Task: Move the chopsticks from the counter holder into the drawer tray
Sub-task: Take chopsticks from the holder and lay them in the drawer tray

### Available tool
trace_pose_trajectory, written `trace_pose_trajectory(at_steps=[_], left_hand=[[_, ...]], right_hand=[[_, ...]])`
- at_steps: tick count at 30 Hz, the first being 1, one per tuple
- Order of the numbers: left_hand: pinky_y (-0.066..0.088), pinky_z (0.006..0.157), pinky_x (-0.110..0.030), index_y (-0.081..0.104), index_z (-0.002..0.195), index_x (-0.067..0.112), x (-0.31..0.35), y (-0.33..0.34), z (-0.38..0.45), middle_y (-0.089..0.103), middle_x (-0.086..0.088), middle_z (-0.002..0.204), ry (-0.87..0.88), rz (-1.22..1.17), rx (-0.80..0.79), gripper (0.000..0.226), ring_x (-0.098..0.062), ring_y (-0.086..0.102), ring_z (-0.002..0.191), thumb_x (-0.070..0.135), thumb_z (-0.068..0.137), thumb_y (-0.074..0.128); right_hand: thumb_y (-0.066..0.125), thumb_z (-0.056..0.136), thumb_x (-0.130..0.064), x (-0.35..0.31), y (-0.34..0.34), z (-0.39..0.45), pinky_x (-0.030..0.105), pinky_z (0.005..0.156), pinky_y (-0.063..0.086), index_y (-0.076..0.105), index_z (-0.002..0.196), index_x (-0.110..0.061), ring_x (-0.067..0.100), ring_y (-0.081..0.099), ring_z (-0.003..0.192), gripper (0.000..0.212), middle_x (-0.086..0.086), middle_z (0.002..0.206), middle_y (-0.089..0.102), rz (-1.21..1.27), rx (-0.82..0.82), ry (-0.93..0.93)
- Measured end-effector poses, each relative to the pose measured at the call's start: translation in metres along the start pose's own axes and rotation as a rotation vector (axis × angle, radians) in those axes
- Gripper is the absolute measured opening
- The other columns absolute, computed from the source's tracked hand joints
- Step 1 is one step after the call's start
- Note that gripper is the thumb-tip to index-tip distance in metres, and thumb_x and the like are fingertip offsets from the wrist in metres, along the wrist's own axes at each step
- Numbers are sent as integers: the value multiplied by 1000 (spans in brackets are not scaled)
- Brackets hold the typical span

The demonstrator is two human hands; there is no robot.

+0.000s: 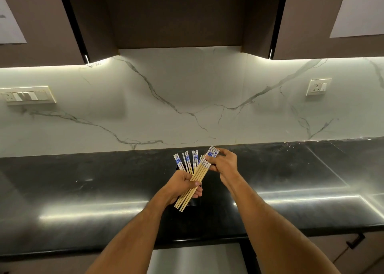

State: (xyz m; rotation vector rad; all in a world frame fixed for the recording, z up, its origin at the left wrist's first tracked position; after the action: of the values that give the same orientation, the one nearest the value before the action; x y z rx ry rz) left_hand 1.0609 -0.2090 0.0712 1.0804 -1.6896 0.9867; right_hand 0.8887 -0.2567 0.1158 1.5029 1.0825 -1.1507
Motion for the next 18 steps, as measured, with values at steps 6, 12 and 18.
trace_pose_trajectory(at_steps=[6, 12, 18], left_hand=[[64, 82, -41, 71, 111, 1, 1, -19, -23, 79, -13, 89, 89, 190, 124, 17, -21, 79, 82, 7, 96, 67], [65, 78, -33, 75, 105, 7, -26, -25, -59, 76, -8, 86, 126, 591, 189, 13, -19, 77, 80, 10, 97, 65], [55, 88, -33, 68, 124, 14, -75, 11, -78, 70, -7, 107, 68, 1020, 56, 27, -17, 64, 91, 18, 97, 64]], right_hand=[[83, 82, -10, -10, -2, -28, 41, 85, 63, 50, 137, -6, 19, 76, 89, 64, 8, 104, 74, -242, -18, -116], [77, 88, -20, -31, 28, -98, 36, 109, 47, 54, 140, -17, 15, 54, 128, 57, 1, 136, 60, -973, -55, -690], [71, 90, -14, 71, 65, -158, 41, 96, 55, 62, 132, -16, 26, 66, 112, 43, 8, 121, 70, -1574, -515, -568]])
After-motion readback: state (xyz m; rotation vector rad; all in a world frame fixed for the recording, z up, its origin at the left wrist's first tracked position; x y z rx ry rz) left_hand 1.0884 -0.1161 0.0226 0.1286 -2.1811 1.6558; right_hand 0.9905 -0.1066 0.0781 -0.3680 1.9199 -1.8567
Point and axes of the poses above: each hand's wrist, its own z-axis towards the middle knuckle, its own y-axis out of the palm, x = y × z, the point moved 10 cm from there along z, towards the middle knuckle
